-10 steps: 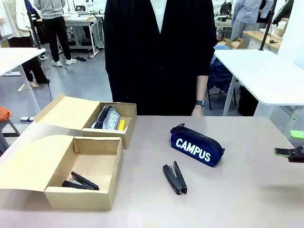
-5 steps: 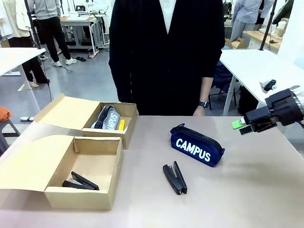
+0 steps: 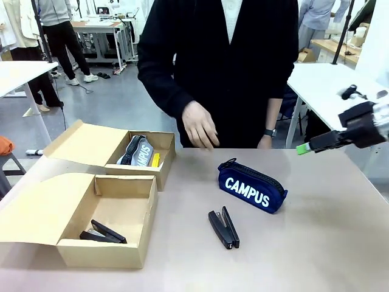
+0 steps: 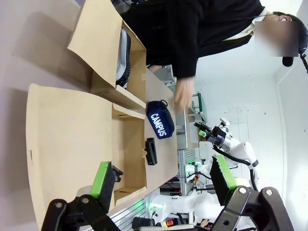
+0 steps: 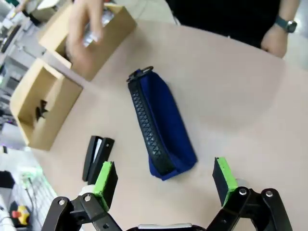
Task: Place items inside the box.
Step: Pick up a Pencil pouch or Stapler and place it inside the Mailer Box closest to the robot.
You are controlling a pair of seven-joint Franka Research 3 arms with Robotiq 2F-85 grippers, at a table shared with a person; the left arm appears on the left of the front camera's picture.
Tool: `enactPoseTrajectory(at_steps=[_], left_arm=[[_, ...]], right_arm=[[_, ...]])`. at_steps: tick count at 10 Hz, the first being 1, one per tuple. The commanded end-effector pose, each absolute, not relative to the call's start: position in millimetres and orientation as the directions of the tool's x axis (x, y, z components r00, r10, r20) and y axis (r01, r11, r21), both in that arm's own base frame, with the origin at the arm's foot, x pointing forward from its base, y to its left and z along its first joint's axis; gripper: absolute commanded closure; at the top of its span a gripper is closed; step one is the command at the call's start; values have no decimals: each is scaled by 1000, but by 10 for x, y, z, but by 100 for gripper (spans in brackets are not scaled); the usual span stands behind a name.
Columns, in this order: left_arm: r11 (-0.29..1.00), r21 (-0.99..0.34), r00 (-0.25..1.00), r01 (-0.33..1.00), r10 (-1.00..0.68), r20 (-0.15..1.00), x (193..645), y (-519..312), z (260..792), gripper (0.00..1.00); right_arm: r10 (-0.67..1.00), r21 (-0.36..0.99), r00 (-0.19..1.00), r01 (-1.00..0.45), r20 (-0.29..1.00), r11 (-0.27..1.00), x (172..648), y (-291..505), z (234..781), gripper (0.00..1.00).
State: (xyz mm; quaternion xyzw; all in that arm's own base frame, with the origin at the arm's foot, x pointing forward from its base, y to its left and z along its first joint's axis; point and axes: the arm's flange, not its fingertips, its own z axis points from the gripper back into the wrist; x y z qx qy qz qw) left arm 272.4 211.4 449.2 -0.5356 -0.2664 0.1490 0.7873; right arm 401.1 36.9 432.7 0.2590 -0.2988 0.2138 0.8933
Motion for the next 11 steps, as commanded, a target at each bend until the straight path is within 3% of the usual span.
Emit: enactPoseTrajectory(at_steps=[1, 3, 5, 11], left_arm=[[372, -925, 807, 75, 522, 276, 2711, 2093, 4493, 0], [372, -925, 807, 75, 522, 276, 2711, 2093, 4493, 0], [372, -925, 807, 75, 522, 276, 2711, 2093, 4493, 0], [372, -925, 807, 75, 522, 276, 2711, 2093, 4493, 0]], right_arm=[[10, 526, 730, -501, 683, 687, 3902, -179, 4173, 0], [-40, 622, 770, -483, 637, 616, 3360, -875, 4082, 0], [-5, 640, 772, -524, 635, 562, 3016, -1024, 3911, 0], [46, 641, 780, -544, 624, 541, 3247, -874, 3824, 0]])
